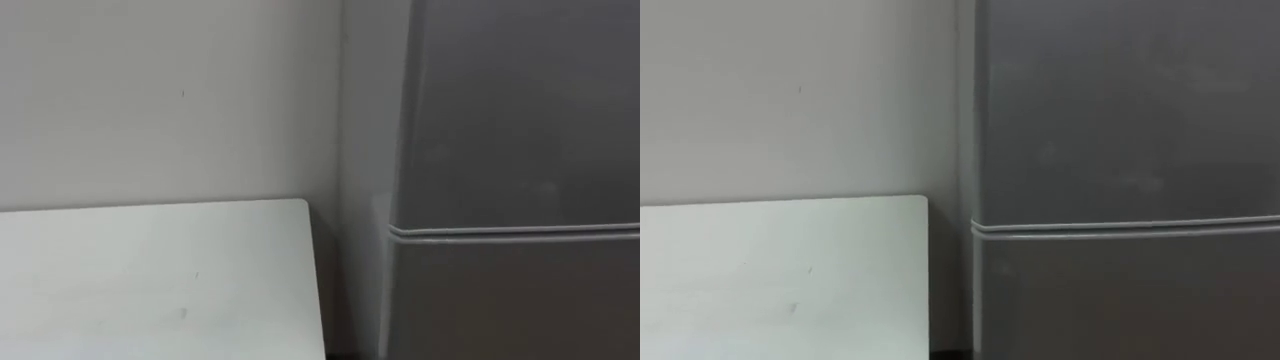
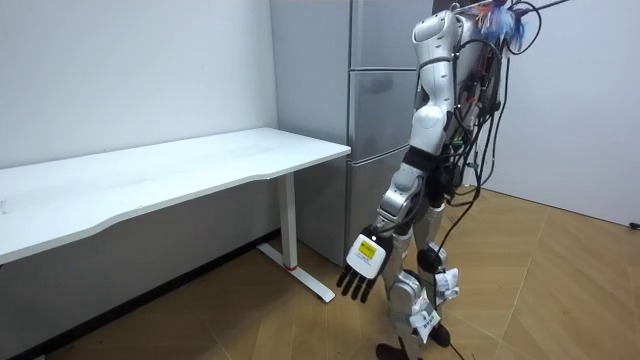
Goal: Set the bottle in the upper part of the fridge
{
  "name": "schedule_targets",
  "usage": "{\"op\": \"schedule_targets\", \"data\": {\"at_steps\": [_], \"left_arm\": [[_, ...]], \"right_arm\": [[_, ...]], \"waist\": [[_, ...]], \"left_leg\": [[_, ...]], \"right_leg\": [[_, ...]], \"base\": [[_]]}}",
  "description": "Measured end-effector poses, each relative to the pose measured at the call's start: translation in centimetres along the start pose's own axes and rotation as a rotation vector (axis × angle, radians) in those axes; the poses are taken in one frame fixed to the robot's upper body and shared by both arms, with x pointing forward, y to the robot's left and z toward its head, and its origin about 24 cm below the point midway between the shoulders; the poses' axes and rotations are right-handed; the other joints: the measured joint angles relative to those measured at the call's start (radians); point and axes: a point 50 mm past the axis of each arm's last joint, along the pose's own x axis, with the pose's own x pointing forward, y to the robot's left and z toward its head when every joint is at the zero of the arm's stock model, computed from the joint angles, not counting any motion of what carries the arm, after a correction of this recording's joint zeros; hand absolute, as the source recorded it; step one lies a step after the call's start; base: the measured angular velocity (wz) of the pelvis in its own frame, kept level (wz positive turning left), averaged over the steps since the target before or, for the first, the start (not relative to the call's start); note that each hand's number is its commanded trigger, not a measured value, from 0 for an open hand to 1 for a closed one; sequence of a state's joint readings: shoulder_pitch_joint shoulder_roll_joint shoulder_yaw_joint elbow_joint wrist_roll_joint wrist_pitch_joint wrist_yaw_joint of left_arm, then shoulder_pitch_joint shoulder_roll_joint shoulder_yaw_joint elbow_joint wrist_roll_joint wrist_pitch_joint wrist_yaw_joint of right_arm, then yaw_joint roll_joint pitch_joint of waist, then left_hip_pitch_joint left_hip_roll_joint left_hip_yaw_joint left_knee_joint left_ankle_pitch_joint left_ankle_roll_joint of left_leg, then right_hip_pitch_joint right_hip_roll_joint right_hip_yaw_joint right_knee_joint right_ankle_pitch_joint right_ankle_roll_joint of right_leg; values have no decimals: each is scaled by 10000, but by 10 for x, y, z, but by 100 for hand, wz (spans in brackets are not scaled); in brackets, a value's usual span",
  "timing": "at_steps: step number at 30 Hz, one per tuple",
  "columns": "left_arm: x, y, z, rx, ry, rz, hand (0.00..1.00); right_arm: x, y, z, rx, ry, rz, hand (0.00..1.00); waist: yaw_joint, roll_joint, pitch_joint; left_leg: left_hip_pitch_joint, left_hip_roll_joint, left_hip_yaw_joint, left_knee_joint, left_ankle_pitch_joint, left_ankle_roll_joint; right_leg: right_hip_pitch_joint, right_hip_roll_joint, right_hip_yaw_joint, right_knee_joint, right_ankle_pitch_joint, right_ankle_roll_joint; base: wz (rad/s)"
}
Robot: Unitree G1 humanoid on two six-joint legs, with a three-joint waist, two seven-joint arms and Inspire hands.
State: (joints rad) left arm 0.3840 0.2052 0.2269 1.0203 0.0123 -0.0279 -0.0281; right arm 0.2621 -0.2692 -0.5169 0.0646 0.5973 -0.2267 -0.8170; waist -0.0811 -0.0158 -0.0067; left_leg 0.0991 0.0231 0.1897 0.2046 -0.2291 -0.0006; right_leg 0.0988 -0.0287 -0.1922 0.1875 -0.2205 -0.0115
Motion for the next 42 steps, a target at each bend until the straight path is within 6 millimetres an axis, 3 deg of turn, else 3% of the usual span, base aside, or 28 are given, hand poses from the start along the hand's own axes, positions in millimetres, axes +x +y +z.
{"op": "schedule_targets", "data": {"at_steps": [6,10,14,21,32,35,42], "left_arm": [[0,-4,6,-66,-243,71,0],[0,-11,3,-335,-95,-14,0],[0,-16,1,-380,-18,123,0],[-1,-24,-8,-399,381,-117,0],[1,-42,4,634,88,-1067,0],[2,-45,10,830,-54,-1178,0],[3,-46,13,970,-137,-1226,0]], "right_arm": [[-5,-49,-52,-1393,2046,-1942,0],[-26,-78,-93,-3203,3536,-2374,0],[-51,-108,-129,-5101,5227,-2310,0],[-81,-140,-159,-7843,6937,-527,0],[-125,-123,-189,-9370,9316,6012,0],[-132,-115,-194,-9769,9517,7214,0],[-132,-106,-198,-10131,9713,8101,0]], "waist": [[18,70,7],[38,123,3],[89,152,7],[322,277,24],[599,344,46],[607,367,64],[615,333,93]], "left_leg": [[-14,-12,25,-52,-1,1],[24,-13,42,-72,0,0],[171,-6,26,-91,0,0],[205,15,155,-58,-1,1],[160,23,149,-66,-10,12],[77,7,91,-64,-13,17],[42,-1,72,-56,-13,16]], "right_leg": [[-51,-29,23,10,-4,6],[34,1,12,1,-6,8],[106,-32,24,-8,-10,5],[76,8,274,15,-4,7],[61,-20,118,9,43,9],[54,-54,-32,3,39,13],[53,-51,-36,-23,34,16]], "base": [[0],[0],[0],[-6],[1],[7],[1]]}}
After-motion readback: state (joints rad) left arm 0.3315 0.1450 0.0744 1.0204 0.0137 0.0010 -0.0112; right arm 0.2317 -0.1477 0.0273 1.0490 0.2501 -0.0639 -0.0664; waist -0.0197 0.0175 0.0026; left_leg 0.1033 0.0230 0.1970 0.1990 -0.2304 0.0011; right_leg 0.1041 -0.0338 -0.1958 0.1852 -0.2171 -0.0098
